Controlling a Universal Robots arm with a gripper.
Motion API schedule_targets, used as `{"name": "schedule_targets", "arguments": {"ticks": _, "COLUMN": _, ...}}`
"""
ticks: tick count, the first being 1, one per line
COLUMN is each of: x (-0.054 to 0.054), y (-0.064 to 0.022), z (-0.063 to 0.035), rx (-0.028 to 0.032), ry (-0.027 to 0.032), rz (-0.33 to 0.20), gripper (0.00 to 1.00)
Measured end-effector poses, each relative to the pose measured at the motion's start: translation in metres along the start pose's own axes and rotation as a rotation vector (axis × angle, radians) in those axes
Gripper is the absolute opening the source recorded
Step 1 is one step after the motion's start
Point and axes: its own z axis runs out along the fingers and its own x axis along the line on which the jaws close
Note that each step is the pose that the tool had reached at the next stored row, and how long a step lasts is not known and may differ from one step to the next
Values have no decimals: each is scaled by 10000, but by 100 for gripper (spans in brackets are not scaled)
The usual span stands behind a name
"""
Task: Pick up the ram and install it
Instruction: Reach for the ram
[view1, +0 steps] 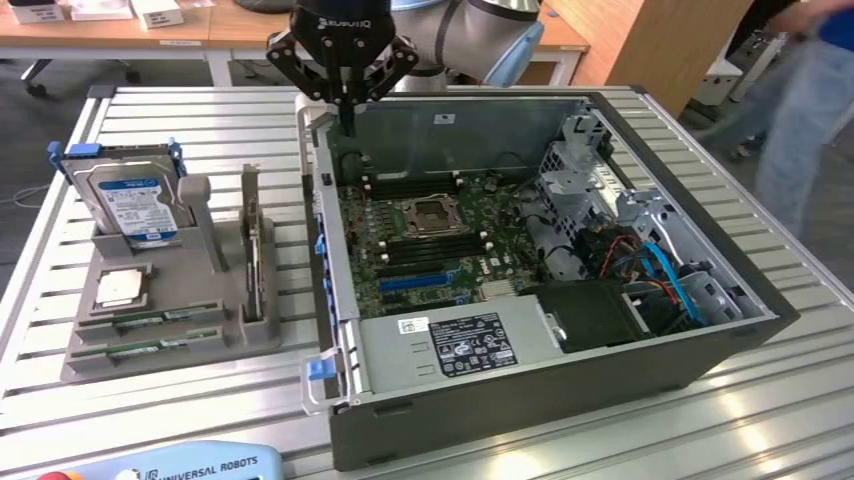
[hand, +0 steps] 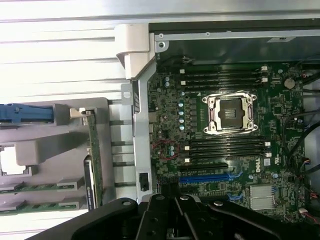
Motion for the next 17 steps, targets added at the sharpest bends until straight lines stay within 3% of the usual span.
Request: {"name": "schedule_targets", "arguments": {"ticks": 17, "x": 460, "y": -35, "z": -7, "rx": 0, "ry": 0, "rz": 2, "gripper": 10}}
